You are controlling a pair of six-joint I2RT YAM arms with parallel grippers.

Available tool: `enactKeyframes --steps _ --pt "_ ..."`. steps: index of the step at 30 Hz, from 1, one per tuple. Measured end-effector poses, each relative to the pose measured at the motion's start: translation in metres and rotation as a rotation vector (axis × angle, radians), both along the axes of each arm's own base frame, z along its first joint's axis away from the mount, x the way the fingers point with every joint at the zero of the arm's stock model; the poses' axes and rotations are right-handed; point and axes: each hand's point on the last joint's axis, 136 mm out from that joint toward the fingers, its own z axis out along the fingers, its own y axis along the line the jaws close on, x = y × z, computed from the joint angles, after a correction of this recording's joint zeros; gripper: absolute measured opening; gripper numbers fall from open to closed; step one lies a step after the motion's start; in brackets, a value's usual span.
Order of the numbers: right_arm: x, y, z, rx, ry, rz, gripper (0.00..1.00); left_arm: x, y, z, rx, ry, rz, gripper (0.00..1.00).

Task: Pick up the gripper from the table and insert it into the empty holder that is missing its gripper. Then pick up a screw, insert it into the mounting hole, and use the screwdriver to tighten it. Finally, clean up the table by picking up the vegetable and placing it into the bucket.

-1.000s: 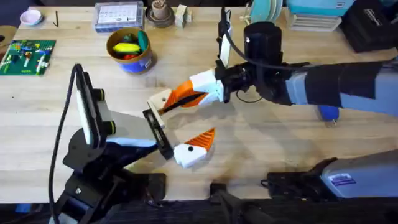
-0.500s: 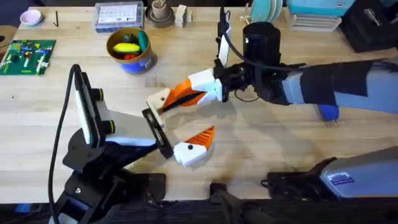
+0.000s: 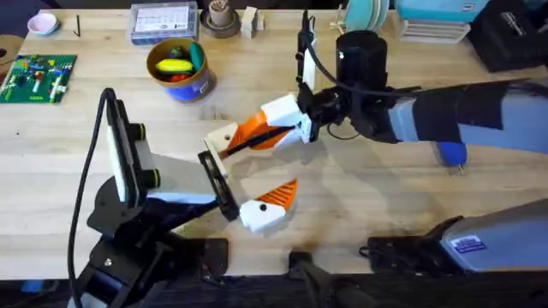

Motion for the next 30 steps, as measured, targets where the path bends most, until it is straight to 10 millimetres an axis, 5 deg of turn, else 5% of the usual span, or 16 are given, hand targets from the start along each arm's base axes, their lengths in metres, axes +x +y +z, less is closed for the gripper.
enactKeyframes --steps 17,23,30 --pt "-0.012 -0.003 0.002 0.040 -0.022 0.077 0.693 -0.012 -0.006 0.000 -0.001 -0.001 -0.073 0.993" --pt "0.010 -0.017 0.001 0.052 -0.070 0.004 0.775 -0.013 -0.007 0.000 -0.001 0.000 -0.082 0.993" --pt "0.060 -0.046 -0.005 0.032 -0.176 -0.195 0.828 -0.014 -0.007 0.000 -0.001 0.000 -0.085 0.993"
